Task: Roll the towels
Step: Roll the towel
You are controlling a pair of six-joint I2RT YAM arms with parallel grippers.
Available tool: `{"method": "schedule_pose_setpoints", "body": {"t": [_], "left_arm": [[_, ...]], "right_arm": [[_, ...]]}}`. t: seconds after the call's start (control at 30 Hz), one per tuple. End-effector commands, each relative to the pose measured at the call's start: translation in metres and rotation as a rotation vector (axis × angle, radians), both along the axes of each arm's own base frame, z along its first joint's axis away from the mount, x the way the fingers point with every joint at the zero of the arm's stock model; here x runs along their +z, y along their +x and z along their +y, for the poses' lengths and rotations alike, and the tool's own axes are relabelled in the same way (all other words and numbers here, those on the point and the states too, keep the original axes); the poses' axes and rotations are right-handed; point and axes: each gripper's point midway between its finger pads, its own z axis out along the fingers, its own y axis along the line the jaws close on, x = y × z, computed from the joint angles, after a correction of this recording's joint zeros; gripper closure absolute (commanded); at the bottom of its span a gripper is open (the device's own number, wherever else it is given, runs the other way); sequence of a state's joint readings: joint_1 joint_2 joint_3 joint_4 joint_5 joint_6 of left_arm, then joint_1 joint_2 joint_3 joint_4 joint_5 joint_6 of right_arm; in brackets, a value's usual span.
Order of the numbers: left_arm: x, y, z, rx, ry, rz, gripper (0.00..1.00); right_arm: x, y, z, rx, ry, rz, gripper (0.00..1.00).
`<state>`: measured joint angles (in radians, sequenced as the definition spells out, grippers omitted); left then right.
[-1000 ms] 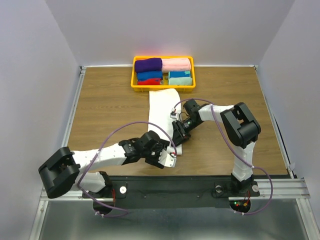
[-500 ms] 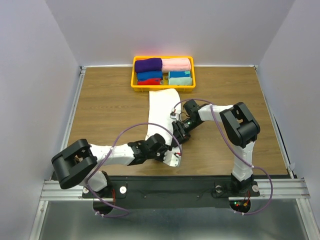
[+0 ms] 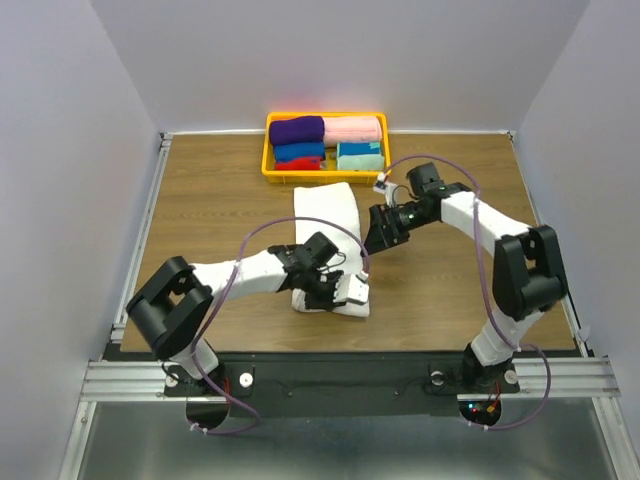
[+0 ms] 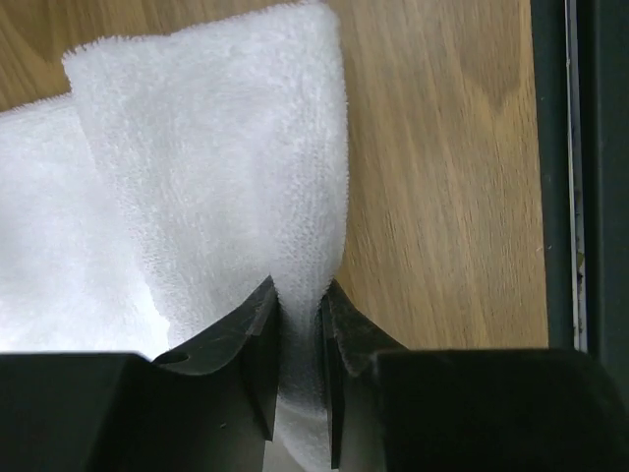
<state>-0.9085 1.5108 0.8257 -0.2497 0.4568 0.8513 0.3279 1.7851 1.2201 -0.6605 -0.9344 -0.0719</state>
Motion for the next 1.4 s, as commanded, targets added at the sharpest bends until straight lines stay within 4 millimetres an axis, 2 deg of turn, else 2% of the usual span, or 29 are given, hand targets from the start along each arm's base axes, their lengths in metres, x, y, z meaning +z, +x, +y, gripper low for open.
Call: {"method": "schedule_pose_setpoints", "body": {"t": [0.0,0.07,0.1,0.17,0.23,0.27,0.33,0.37,0.4,0.43,0.47,0.6,0.63,0.67,0.7,0.77,0.8,0.83,0.87,0.93,0.97,1.03,1.1,1.17,1.2,1.27,1.3,1.37], "left_arm": [[0.009,-0.023,0.001,0.041,0.006,0.335,0.71],[0.005,-0.017,0.002,0.082,0.003,0.415,0.7],[0.008,-0.012,0.001,0.094,-0.001,0.439,0.7],[0.003,-0.008,0.001,0.115,0.003,0.506,0.7],[0.009,-0.003,0.0,0.126,-0.014,0.578,0.7],[0.001,-0.005,0.001,0.131,0.001,0.627,0.7],[0.004,-0.003,0.001,0.131,-0.005,0.696,0.68],[-0.006,-0.005,0.002,0.133,0.019,0.744,0.68],[-0.004,-0.005,0.003,0.125,0.017,0.78,0.68],[-0.013,-0.007,0.005,0.132,0.038,0.83,0.68],[-0.014,-0.008,0.005,0.131,0.036,0.863,0.67],[-0.025,0.0,0.009,0.164,0.051,0.94,0.66],[-0.025,0.003,0.009,0.169,0.051,0.949,0.66],[-0.03,0.006,0.011,0.187,0.054,0.971,0.66],[-0.028,0.01,0.011,0.193,0.049,0.985,0.66],[-0.031,0.012,0.013,0.203,0.053,1.009,0.66],[-0.034,0.014,0.016,0.206,0.05,1.021,0.66],[-0.033,0.014,0.017,0.21,0.055,1.03,0.66],[-0.035,0.014,0.018,0.213,0.058,1.035,0.66],[-0.037,0.016,0.019,0.219,0.062,1.033,0.66],[-0.039,0.015,0.021,0.223,0.071,1.039,0.66],[-0.041,0.015,0.023,0.229,0.077,1.047,0.66],[-0.043,0.016,0.024,0.233,0.078,1.049,0.65],[-0.045,0.016,0.024,0.238,0.077,1.049,0.65],[-0.044,0.017,0.024,0.236,0.075,1.047,0.65],[-0.045,0.019,0.023,0.237,0.073,1.045,0.65],[-0.044,0.019,0.023,0.236,0.073,1.045,0.65],[-0.043,0.022,0.024,0.242,0.063,1.042,0.63]], "right_arm": [[0.053,0.01,-0.018,0.008,-0.03,-0.261,0.0],[0.068,0.003,-0.026,0.004,-0.02,-0.304,0.0],[0.079,-0.007,-0.03,0.006,-0.023,-0.339,0.0],[0.087,-0.015,-0.036,0.012,-0.033,-0.387,0.0],[0.097,-0.03,-0.044,0.025,-0.046,-0.436,0.0],[0.099,-0.034,-0.047,0.054,-0.055,-0.48,0.0],[0.101,-0.042,-0.055,0.082,-0.091,-0.529,0.0],[0.1,-0.045,-0.057,0.097,-0.102,-0.539,0.0],[0.097,-0.047,-0.06,0.102,-0.133,-0.547,0.0],[0.098,-0.051,-0.055,0.126,-0.143,-0.564,0.0],[0.097,-0.054,-0.05,0.147,-0.159,-0.577,0.0],[0.083,-0.053,-0.037,0.221,-0.254,-0.657,0.0],[0.081,-0.042,-0.036,0.214,-0.292,-0.708,0.0],[0.077,-0.047,-0.023,0.265,-0.3,-0.737,0.0],[0.071,-0.04,-0.017,0.272,-0.336,-0.776,0.0],[0.061,-0.043,-0.003,0.313,-0.347,-0.811,0.02],[0.057,-0.053,0.011,0.358,-0.339,-0.835,0.02],[0.046,-0.05,0.018,0.357,-0.356,-0.87,0.02],[0.042,-0.06,0.03,0.389,-0.344,-0.896,0.02],[0.024,-0.06,0.04,0.402,-0.368,-0.933,0.05],[0.018,-0.067,0.049,0.431,-0.365,-0.945,0.06],[0.013,-0.066,0.061,0.422,-0.354,-0.987,0.08],[-0.004,-0.074,0.067,0.453,-0.363,-0.984,0.11],[-0.009,-0.072,0.075,0.444,-0.363,-1.009,0.13],[-0.022,-0.072,0.074,0.457,-0.383,-0.999,0.15],[-0.03,-0.066,0.076,0.441,-0.402,-1.022,0.18],[-0.042,-0.067,0.074,0.465,-0.42,-1.01,0.22],[-0.054,-0.071,0.072,0.482,-0.423,-0.99,0.28]]}}
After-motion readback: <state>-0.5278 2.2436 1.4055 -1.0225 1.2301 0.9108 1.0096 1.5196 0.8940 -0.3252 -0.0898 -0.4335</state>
